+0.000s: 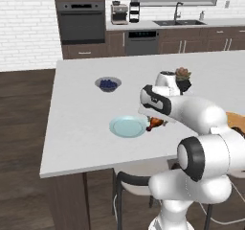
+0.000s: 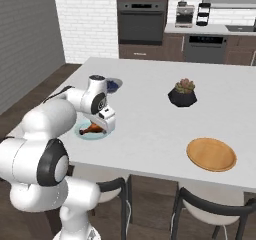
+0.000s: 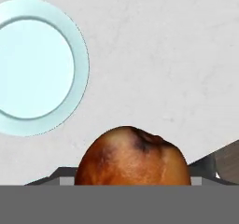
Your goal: Pick the chicken drumstick and onion from their plates and place them in the bowl. Then put the bowl in the fridge.
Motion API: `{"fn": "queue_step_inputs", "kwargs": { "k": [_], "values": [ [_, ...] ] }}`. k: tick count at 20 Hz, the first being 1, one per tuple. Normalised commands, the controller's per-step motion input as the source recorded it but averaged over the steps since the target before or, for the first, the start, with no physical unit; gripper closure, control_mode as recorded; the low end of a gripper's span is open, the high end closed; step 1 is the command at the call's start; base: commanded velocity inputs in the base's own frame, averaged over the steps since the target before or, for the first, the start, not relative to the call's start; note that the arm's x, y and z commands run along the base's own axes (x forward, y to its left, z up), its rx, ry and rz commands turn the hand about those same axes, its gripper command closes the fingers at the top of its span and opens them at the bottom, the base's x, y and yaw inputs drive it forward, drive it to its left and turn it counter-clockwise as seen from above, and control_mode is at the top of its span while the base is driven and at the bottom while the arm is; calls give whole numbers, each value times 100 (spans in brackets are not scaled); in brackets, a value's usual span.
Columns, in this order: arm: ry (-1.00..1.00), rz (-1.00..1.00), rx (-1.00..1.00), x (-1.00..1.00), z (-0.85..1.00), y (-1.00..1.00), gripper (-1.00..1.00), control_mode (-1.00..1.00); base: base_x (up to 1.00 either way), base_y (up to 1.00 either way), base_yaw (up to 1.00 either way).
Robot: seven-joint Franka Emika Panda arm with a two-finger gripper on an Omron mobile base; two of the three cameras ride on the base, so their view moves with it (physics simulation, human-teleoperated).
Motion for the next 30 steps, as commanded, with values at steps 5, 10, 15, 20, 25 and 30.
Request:
{"fn": "queue_step_inputs", "kwargs": {
  "k": [5,10,15,20,25,30],
  "values": [
    [0,0,0,0,0,0,100,100,-28,-100,0],
    [0,0,0,0,0,0,100,100,-93,-100,2],
    [0,0,0,0,0,0,100,100,-36,-100,5],
    [0,0,0,0,0,0,100,100,27,-100,10],
    [0,0,0,0,0,0,100,100,81,-79,16],
    [0,0,0,0,0,0,100,100,98,-59,9]
  ]
}}
